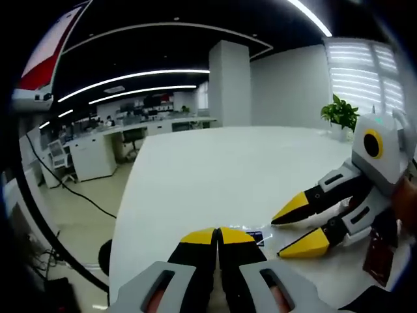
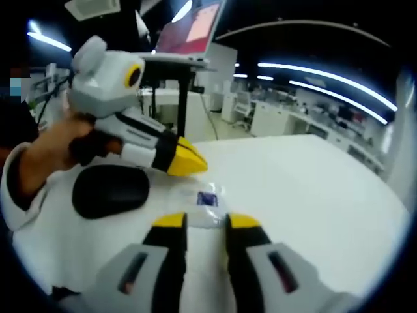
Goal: Arrange the skincare products in the storage area until every visible bottle or jar stands upright without overlapping.
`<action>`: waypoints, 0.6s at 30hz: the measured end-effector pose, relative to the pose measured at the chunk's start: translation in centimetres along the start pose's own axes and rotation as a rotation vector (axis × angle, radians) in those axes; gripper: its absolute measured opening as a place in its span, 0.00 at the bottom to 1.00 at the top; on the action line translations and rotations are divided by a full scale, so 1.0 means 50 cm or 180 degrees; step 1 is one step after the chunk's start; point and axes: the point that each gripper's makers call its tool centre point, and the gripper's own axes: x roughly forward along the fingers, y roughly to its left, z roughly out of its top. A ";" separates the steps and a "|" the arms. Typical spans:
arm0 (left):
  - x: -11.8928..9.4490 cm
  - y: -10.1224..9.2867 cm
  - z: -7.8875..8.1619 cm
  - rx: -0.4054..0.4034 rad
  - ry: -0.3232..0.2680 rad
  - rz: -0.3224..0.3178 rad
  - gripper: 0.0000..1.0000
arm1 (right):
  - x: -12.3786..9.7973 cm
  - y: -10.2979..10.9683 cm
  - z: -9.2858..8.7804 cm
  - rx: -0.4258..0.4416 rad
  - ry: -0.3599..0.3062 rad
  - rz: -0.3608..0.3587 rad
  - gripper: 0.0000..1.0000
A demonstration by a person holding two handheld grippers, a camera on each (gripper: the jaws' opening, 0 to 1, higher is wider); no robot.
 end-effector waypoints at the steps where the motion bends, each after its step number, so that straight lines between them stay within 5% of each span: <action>1: -0.001 0.001 0.001 0.0006 0.0002 0.0000 0.00 | -0.001 -0.001 0.000 -0.0002 -0.0002 -0.0008 0.23; 12: -0.003 -0.013 0.011 -0.0149 -0.0136 -0.0176 0.00 | -0.009 -0.028 -0.008 0.0008 0.0041 -0.0165 0.21; 18: 0.008 -0.013 -0.005 -0.0062 0.0004 -0.0169 0.00 | -0.012 -0.039 -0.009 0.0018 0.0044 -0.0229 0.19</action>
